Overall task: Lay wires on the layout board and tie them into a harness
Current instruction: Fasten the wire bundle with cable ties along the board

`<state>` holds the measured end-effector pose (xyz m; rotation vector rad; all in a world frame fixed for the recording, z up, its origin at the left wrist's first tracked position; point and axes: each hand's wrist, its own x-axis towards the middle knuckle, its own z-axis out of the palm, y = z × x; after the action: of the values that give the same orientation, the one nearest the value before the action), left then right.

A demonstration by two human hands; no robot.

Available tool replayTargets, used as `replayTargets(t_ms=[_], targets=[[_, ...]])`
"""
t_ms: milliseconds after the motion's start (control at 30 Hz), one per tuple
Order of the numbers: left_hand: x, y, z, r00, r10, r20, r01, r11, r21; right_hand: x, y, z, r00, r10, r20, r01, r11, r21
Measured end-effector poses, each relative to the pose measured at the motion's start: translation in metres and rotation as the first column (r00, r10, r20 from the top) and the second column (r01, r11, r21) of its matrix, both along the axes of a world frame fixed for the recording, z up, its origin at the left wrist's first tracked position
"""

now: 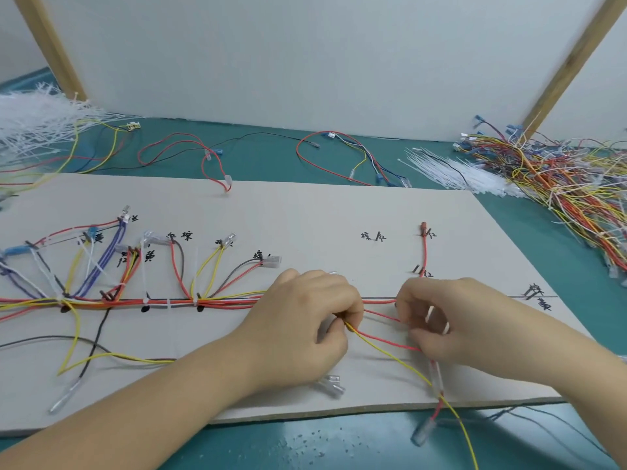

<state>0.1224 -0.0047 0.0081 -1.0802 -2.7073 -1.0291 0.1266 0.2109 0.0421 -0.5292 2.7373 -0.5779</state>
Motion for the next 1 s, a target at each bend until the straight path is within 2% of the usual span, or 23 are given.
replayTargets(t_ms=[167, 300, 367, 467, 633, 700, 767, 833, 900, 1000], targets=[[0.003, 0.0, 0.002, 0.997, -0.058, -0.041, 0.055, 0.996, -0.073, -0.001, 0.001, -0.004, 0.999, 0.012, 0.033, -0.01, 0.999, -0.039], [0.009, 0.004, -0.001, 0.975, -0.188, -0.12, 0.159, 0.963, -0.218, -0.003, 0.004, -0.01, 0.983, -0.076, 0.169, 0.124, 0.947, -0.296], [0.008, 0.005, -0.001, 0.965, -0.252, -0.075, 0.237, 0.958, -0.164, -0.002, 0.006, -0.012, 0.967, -0.101, 0.234, 0.193, 0.89, -0.414], [0.007, 0.01, 0.0, 0.953, -0.3, 0.037, 0.3, 0.954, 0.012, 0.001, 0.001, -0.014, 0.944, -0.082, 0.32, 0.246, 0.822, -0.513], [0.01, 0.014, 0.002, 0.939, -0.331, 0.097, 0.325, 0.943, 0.074, 0.002, -0.005, -0.017, 0.95, -0.114, 0.291, 0.266, 0.786, -0.558], [0.01, 0.013, 0.002, 0.944, -0.314, 0.097, 0.307, 0.948, 0.082, 0.001, 0.001, -0.014, 0.951, -0.178, 0.253, 0.291, 0.792, -0.537], [0.012, 0.014, -0.001, 0.967, -0.254, 0.022, 0.253, 0.966, 0.051, 0.0, 0.008, -0.011, 0.955, -0.2, 0.22, 0.28, 0.856, -0.435], [0.014, 0.015, -0.005, 0.984, -0.141, -0.11, 0.138, 0.99, -0.036, 0.001, 0.012, -0.011, 0.971, -0.187, 0.152, 0.224, 0.932, -0.285], [0.014, 0.015, -0.007, 0.982, -0.032, -0.188, 0.004, 0.99, -0.143, 0.002, 0.012, -0.012, 0.983, -0.181, 0.032, 0.184, 0.967, -0.174], [0.014, 0.013, -0.005, 0.986, 0.038, -0.162, -0.073, 0.974, -0.216, 0.0, 0.01, -0.008, 0.98, -0.176, -0.096, 0.164, 0.979, -0.121]])
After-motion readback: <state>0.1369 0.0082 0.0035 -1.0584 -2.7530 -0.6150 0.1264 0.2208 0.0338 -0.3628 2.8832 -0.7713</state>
